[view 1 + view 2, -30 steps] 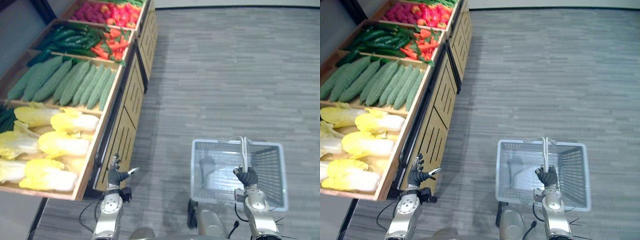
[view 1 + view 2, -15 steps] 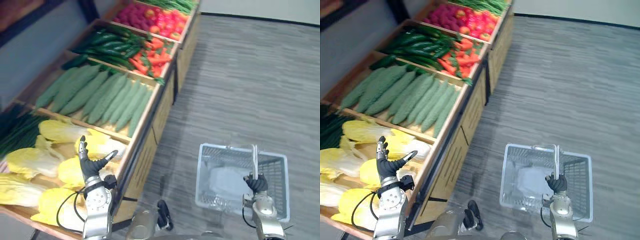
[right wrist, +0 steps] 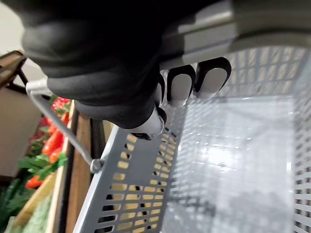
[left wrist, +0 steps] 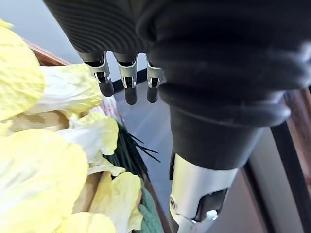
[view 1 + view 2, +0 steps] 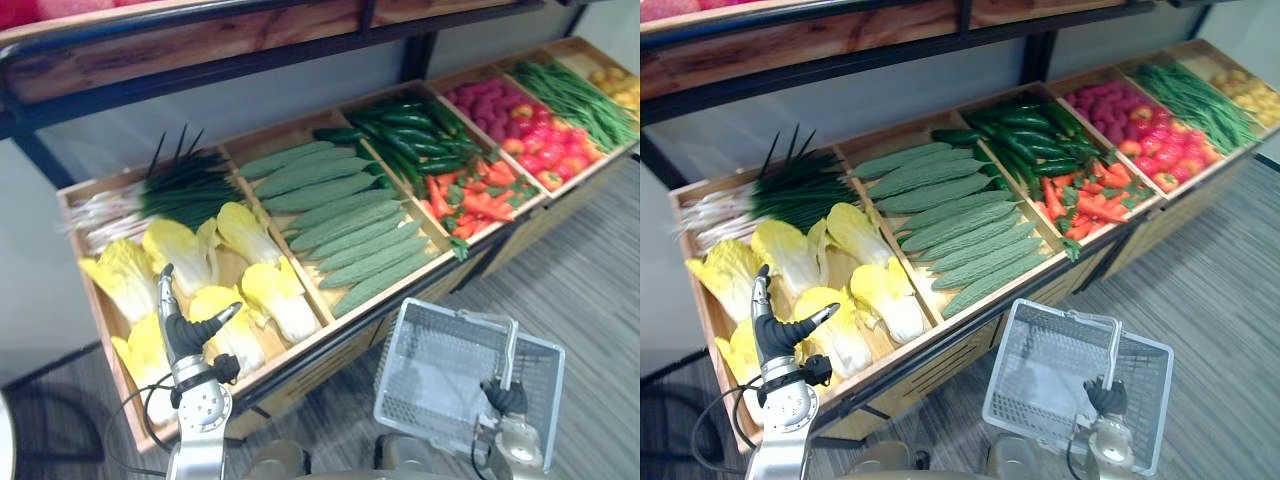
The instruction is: Pick vegetable in the basket
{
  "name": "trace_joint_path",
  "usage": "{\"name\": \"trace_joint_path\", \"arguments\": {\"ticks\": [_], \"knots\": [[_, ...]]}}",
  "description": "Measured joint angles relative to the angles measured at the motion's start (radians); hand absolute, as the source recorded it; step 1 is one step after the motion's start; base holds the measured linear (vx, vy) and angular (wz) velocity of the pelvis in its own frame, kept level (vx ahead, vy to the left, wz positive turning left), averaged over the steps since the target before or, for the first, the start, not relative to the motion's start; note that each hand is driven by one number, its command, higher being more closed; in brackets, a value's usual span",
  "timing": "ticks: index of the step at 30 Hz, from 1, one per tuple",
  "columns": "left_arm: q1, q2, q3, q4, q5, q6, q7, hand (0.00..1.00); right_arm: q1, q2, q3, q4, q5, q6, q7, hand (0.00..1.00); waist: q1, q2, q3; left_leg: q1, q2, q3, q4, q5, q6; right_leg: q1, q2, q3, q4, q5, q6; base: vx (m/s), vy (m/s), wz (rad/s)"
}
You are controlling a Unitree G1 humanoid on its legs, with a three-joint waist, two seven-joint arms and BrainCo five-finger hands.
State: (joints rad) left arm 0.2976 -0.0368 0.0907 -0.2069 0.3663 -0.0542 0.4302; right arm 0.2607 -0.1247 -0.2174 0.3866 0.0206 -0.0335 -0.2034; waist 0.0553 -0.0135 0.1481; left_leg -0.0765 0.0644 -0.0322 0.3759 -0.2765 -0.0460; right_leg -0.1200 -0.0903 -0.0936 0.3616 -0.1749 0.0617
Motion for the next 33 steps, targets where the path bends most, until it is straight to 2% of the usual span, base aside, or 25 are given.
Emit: {"name": "trace_joint_path", "arguments": {"ticks": [1, 3, 5, 7, 8, 9, 10, 14, 16, 21, 26, 27, 33], "knots": [[-0.011, 0.001, 0.000, 0.011, 0.001, 0.000, -0.007, 0.00, 0.007, 0.000, -0.008, 0.000, 0.005, 0.000, 0.002, 1.00, 0.011, 0.006, -0.003, -0.001, 0.003, -0.008, -0.018, 0.015, -0.005, 0.010, 0.000, -0.022, -0.007, 0.003, -0.004, 0.06, -0.132, 0.39], [-0.028, 0.008, 0.001, 0.025, 0.002, 0.004, -0.015, 0.00, 0.028, 0.000, -0.021, 0.000, 0.008, 0.001, 0.002, 1.00, 0.011, 0.004, -0.006, -0.008, -0.003, -0.043, -0.036, 0.031, -0.010, 0.029, -0.007, -0.061, -0.025, 0.004, -0.006, 0.04, -0.086, 0.56], [-0.066, 0.023, 0.000, 0.053, 0.013, 0.008, -0.016, 0.00, 0.046, 0.002, -0.038, 0.000, 0.010, 0.001, 0.002, 1.00, 0.007, -0.011, -0.012, -0.024, -0.015, -0.052, -0.072, 0.073, -0.014, 0.030, -0.026, -0.103, -0.036, 0.004, -0.006, 0.01, -0.055, 0.83], [-0.105, 0.044, 0.002, 0.083, 0.037, 0.017, -0.017, 0.00, 0.056, 0.006, -0.069, 0.000, 0.010, 0.000, 0.001, 1.00, 0.000, -0.023, -0.016, -0.040, -0.015, 0.005, -0.118, 0.122, -0.012, 0.031, -0.051, -0.152, -0.050, 0.009, -0.013, -0.04, -0.013, 0.74], [-0.108, 0.056, 0.004, 0.088, 0.039, 0.020, -0.017, 0.00, 0.055, 0.006, -0.080, 0.001, 0.011, 0.000, 0.002, 1.00, -0.010, -0.024, -0.016, -0.042, 0.001, 0.062, -0.136, 0.131, -0.002, 0.033, -0.055, -0.163, -0.055, 0.013, -0.015, -0.07, 0.004, 0.33], [-0.114, 0.073, 0.003, 0.109, 0.042, 0.023, -0.016, 0.00, 0.056, 0.007, -0.078, 0.002, 0.010, 0.000, 0.002, 1.00, -0.014, -0.026, -0.017, -0.032, 0.036, 0.162, -0.153, 0.129, 0.003, 0.037, -0.058, -0.170, -0.064, 0.016, -0.013, -0.06, -0.007, 0.28], [-0.124, 0.082, 0.003, 0.133, 0.043, 0.025, -0.016, 0.00, 0.058, 0.007, -0.078, 0.007, 0.010, 0.000, 0.002, 1.00, -0.017, -0.025, -0.019, -0.028, 0.049, 0.198, -0.165, 0.143, 0.002, 0.040, -0.060, -0.177, -0.070, 0.018, -0.010, -0.06, -0.011, 0.25], [-0.199, 0.123, 0.000, 0.295, 0.065, 0.038, -0.017, 0.00, 0.033, 0.005, -0.056, 0.082, 0.010, -0.002, 0.003, 1.00, -0.025, -0.028, -0.023, -0.014, 0.034, 0.202, -0.268, 0.228, -0.003, 0.036, -0.056, -0.176, -0.128, 0.060, -0.004, -0.03, 0.021, 0.06], [-0.233, 0.153, -0.002, 0.382, 0.070, 0.051, -0.017, 0.00, -0.001, 0.006, -0.032, 0.111, 0.011, -0.002, 0.009, 1.00, -0.044, -0.028, -0.021, -0.018, 0.029, 0.207, -0.328, 0.280, -0.006, 0.003, -0.047, -0.168, -0.158, 0.089, -0.008, -0.02, 0.007, -0.13], [-0.319, 0.183, -0.015, 0.513, 0.080, 0.059, -0.017, 0.00, -0.037, -0.004, -0.010, 0.121, 0.010, -0.004, 0.011, 1.00, -0.048, -0.024, -0.006, -0.039, 0.027, 0.224, -0.388, 0.325, -0.010, -0.060, -0.029, -0.150, -0.151, 0.102, -0.015, -0.05, -0.013, -0.12], [-0.437, 0.230, -0.052, 0.564, 0.088, 0.064, -0.017, 0.00, -0.085, -0.030, -0.007, 0.119, 0.010, -0.009, 0.011, 1.00, -0.046, -0.030, 0.053, -0.087, 0.033, 0.227, -0.415, 0.361, -0.014, -0.139, -0.030, -0.149, -0.101, 0.096, -0.025, -0.06, -0.031, 0.03], [-0.473, 0.248, -0.067, 0.597, 0.095, 0.063, -0.019, 1.00, -0.101, -0.039, -0.004, 0.117, 0.010, -0.009, 0.011, 1.00, -0.046, -0.033, 0.072, -0.090, 0.037, 0.229, -0.416, 0.365, -0.018, -0.151, -0.030, -0.147, -0.087, 0.094, -0.028, -0.03, -0.042, -0.02], [-0.579, 0.269, -0.091, 0.670, 0.143, 0.061, -0.020, 1.00, -0.123, -0.044, 0.026, 0.084, 0.010, -0.028, 0.012, 1.00, -0.042, -0.039, 0.107, -0.120, 0.039, 0.228, -0.447, 0.390, -0.024, -0.200, -0.030, -0.150, -0.051, 0.079, -0.040, -0.01, -0.017, 0.01]]}}
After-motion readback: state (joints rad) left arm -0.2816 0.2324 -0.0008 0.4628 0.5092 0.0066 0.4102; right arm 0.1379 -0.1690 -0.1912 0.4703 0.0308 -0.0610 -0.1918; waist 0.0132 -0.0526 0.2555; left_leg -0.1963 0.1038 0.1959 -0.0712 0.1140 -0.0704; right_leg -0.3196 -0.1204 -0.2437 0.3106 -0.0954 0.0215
